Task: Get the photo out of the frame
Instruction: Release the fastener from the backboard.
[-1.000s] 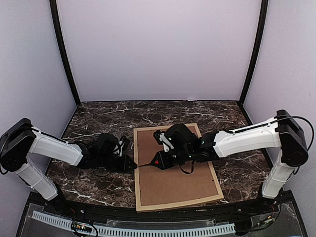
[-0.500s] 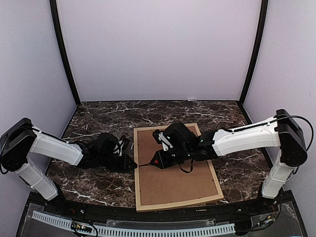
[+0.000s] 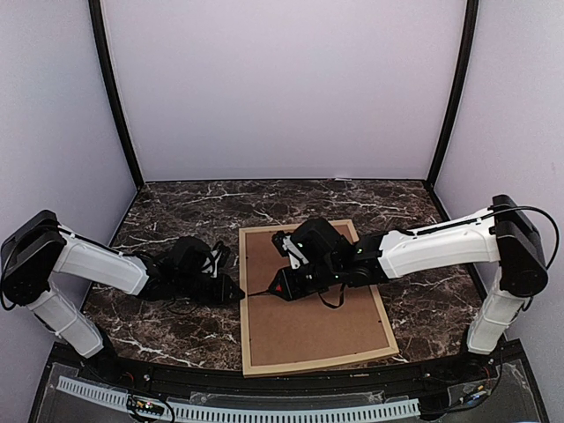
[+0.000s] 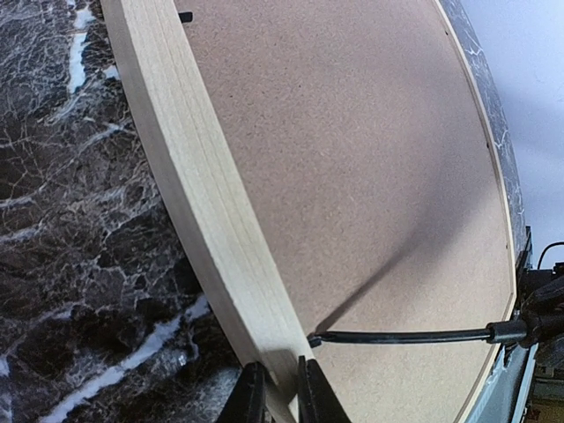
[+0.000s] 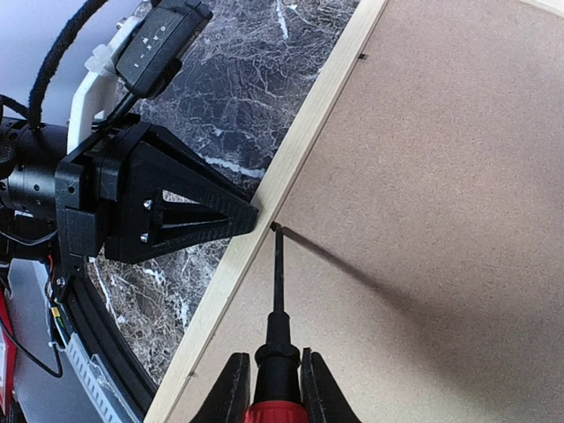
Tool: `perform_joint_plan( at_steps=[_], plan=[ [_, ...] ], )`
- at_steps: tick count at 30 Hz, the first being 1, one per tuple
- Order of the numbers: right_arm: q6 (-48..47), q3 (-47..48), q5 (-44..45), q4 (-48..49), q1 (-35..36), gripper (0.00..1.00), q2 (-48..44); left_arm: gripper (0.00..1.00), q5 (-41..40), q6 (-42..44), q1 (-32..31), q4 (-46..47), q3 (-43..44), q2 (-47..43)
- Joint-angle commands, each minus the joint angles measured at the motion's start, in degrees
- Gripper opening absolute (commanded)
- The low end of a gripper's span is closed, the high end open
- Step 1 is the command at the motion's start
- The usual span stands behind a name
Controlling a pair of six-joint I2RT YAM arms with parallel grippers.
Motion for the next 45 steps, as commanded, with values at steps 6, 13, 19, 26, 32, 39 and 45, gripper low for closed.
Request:
perform_joint_plan(
  at_steps=[6,13,19,26,32,39,45],
  plan=[
    [0.17,2.64,-5.92,11.66,1.45,0.00,1.84,0.14,1.09,0.09,-0.51,1.62,-1.63,2.73],
    [-0.42,3.25,-5.99,11.58,1.73,0.00,1.48,0.13,1.29,-0.46,-0.50,2.84,-2.26,2.82],
    [-1.17,4.26,-5.86,11.49,1.96,0.00,0.96,0.13,1.56,-0.71,-0.51,3.67,-2.73,3.36],
    [-1.46,5.28,-6.11,11.40,2.26,0.00,1.59,0.13,1.96,-0.89,-0.51,4.46,-2.92,3.79],
    [-1.58,6.81,-6.17,11.31,2.53,0.00,2.15,0.13,2.04,-1.03,-0.49,4.77,-3.05,3.79],
    [-2.00,8.83,-6.59,11.05,2.82,0.00,2.74,0.13,2.28,-1.15,-0.51,5.25,-3.38,3.94],
    [-2.17,9.27,-6.98,11.76,3.15,0.00,2.83,0.12,2.28,-1.12,-0.51,5.33,-3.52,3.97]
  ],
)
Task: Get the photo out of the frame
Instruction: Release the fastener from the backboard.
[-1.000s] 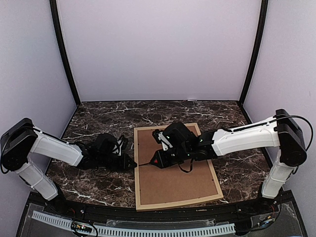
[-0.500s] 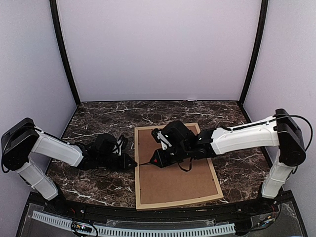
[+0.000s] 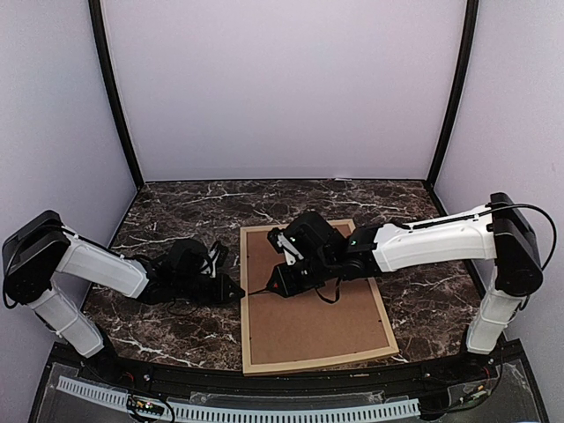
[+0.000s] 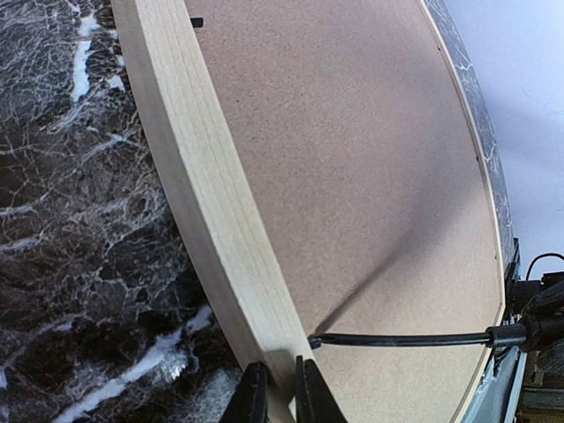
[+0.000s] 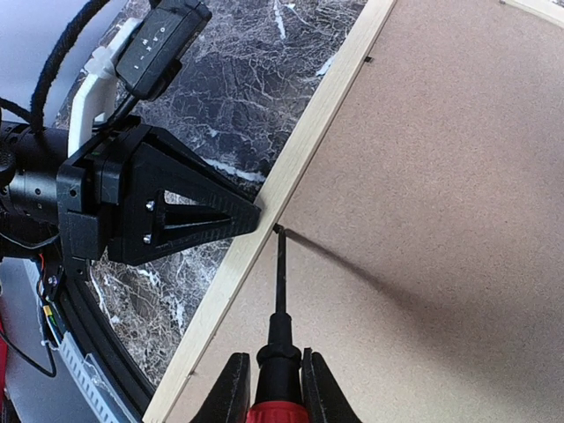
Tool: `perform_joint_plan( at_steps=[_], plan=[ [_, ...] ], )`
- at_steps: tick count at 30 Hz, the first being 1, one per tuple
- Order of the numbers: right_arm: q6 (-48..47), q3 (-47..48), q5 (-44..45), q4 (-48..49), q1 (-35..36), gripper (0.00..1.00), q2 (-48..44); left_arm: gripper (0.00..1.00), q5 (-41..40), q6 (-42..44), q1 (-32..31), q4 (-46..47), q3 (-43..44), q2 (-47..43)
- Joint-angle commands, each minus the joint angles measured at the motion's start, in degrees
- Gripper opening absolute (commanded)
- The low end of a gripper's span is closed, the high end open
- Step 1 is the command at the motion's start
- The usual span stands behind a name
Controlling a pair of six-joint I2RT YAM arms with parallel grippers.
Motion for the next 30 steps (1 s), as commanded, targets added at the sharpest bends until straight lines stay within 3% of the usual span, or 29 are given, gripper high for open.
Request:
perform_joint_plan(
  at_steps=[1,30],
  plan=[
    [-0.61,4.02,-7.68,17.80,3.04,0.00,1.06,0.12,1.81,0.76,-0.99,-0.84,-1.27,3.07],
    [1.73,2.65,-17.19,29.02,3.23,0.00,-1.31,0.12,1.70,0.99,-0.99,-1.37,-0.93,3.00]
  ],
)
